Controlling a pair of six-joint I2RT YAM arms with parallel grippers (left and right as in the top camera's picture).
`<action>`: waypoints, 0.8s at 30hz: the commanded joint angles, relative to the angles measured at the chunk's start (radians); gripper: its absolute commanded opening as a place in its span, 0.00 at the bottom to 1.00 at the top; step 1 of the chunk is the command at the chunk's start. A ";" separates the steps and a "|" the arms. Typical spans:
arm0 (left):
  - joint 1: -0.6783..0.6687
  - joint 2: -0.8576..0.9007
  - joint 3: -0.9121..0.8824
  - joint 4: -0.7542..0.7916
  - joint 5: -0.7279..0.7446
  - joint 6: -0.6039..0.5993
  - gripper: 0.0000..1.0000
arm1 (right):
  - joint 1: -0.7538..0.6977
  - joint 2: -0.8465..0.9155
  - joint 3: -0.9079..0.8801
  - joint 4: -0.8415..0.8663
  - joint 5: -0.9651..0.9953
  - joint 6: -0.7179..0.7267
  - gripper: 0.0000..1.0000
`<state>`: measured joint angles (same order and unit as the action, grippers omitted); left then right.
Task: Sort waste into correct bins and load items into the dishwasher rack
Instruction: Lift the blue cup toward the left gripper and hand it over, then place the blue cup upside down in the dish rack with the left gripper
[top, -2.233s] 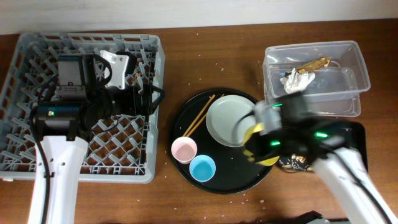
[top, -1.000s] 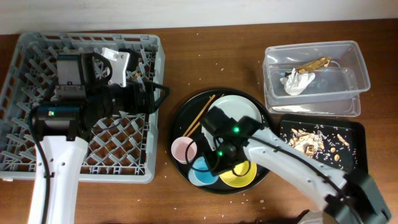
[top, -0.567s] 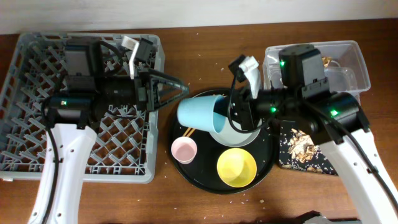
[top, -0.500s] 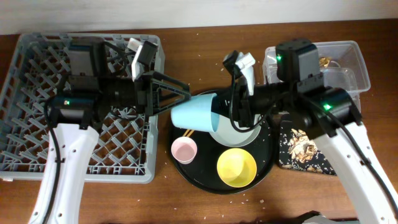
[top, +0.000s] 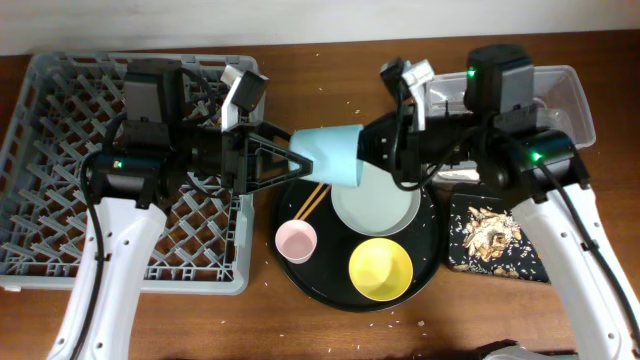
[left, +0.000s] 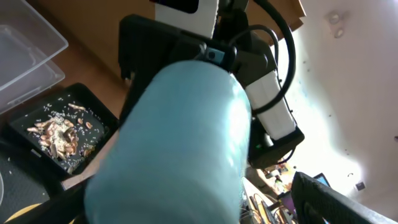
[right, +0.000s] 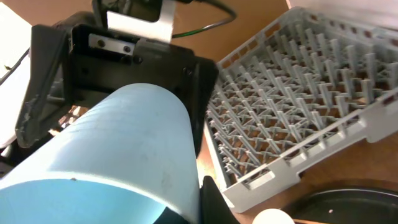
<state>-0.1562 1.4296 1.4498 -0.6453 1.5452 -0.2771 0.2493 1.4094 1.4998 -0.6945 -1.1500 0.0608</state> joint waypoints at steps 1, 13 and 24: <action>-0.003 -0.005 0.012 0.006 0.026 -0.002 0.77 | 0.013 0.000 0.007 0.003 -0.030 0.007 0.04; 0.006 -0.005 0.012 -0.003 -0.265 0.002 0.55 | -0.068 -0.080 0.007 -0.055 0.216 0.078 0.99; 0.505 -0.004 0.011 -0.448 -1.522 -0.160 0.50 | -0.129 -0.096 0.003 -0.595 0.661 0.126 1.00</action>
<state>0.3077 1.4311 1.4563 -1.0851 0.3813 -0.3470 0.1059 1.2934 1.5032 -1.2785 -0.5827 0.1879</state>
